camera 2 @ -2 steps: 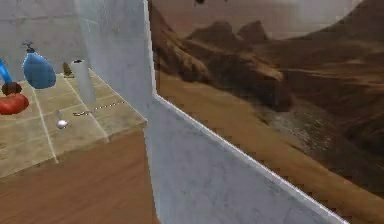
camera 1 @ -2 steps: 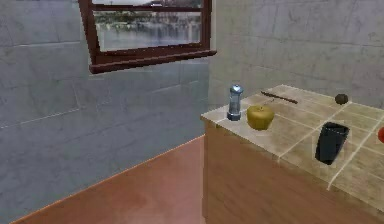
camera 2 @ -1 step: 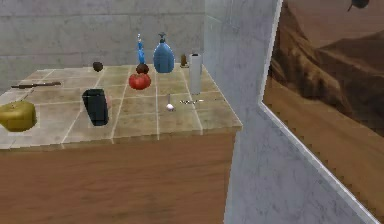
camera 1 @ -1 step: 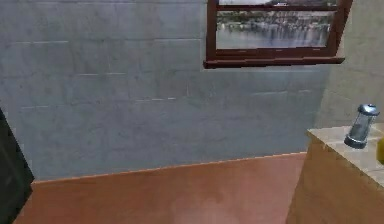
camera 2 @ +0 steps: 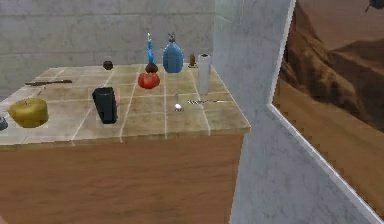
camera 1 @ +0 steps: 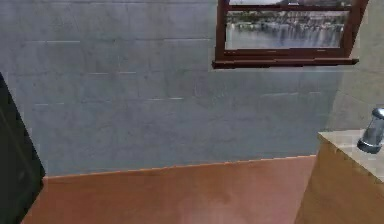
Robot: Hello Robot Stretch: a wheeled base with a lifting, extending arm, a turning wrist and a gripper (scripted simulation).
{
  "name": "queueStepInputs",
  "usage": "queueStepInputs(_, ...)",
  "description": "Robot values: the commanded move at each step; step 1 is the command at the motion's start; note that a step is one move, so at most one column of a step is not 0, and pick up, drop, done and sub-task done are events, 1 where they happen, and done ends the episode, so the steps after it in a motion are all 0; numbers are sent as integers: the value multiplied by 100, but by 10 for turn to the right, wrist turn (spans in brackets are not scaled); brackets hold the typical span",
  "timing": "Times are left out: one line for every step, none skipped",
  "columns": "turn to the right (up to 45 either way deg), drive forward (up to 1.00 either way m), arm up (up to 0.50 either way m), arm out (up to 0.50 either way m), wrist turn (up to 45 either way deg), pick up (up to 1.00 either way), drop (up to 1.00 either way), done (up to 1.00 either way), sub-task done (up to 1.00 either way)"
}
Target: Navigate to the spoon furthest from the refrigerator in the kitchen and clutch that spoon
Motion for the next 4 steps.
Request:
queueStepInputs(450, 0, 0, 0, 0, 0, 0, 0, 0)
queueStepInputs(0, 60, 0, 0, 0, 0, 0, 0, 0)
queueStepInputs(-60, 0, 0, 0, 0, 0, 0, 0, 0)
queueStepInputs(-30, 0, 0, 0, 0, 0, 0, 0, 0)
